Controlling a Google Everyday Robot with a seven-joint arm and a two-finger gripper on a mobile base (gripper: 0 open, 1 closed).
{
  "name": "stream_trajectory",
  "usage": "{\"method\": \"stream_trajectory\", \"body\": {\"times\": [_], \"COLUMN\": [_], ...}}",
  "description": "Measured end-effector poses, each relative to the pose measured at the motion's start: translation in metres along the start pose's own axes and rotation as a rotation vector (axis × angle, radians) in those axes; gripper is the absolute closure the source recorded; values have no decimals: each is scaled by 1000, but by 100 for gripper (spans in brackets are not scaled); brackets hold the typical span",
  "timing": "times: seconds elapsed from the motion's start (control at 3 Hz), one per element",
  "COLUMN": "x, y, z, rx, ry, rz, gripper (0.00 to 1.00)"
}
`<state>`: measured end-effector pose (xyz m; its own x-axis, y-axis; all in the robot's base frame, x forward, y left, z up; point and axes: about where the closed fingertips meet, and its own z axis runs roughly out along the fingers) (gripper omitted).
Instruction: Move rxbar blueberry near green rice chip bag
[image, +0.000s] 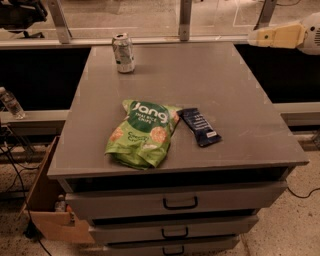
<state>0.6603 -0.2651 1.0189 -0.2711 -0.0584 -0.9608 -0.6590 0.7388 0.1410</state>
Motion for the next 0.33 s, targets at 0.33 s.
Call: {"method": "stream_trajectory", "body": {"times": [0.33], "x": [0], "y": [0], "z": [0], "rx": [0], "ry": [0], "rz": [0], "gripper": [0]}}
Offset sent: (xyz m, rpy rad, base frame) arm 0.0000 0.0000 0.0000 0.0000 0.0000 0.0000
